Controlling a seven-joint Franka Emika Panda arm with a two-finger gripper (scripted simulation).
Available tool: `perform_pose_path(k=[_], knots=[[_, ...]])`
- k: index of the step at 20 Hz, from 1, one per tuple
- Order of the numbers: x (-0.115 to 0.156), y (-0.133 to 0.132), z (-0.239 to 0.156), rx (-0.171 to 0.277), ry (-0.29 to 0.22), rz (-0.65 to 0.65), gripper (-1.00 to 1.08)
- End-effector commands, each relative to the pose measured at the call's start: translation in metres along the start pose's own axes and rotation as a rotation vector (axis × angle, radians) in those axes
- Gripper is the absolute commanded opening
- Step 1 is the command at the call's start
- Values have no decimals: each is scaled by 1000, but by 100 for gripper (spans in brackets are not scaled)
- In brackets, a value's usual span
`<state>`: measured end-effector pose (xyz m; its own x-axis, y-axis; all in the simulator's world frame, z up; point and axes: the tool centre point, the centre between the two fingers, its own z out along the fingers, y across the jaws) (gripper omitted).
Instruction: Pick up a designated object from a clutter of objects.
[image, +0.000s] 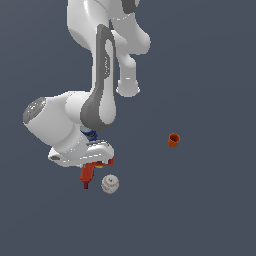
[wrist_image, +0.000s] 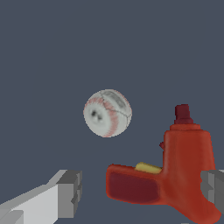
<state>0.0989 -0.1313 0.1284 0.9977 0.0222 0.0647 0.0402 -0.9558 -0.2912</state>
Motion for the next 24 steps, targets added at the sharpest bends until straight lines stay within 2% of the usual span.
perform_pose_path(k=[1,6,11,19,24], knots=[[2,22,14,30,27,8,108],[3,55,34,72,69,26,108],[2,75,45,96,97,38,108],[1,81,51,101,104,44,108],[3,80,69,103,106,43,108]])
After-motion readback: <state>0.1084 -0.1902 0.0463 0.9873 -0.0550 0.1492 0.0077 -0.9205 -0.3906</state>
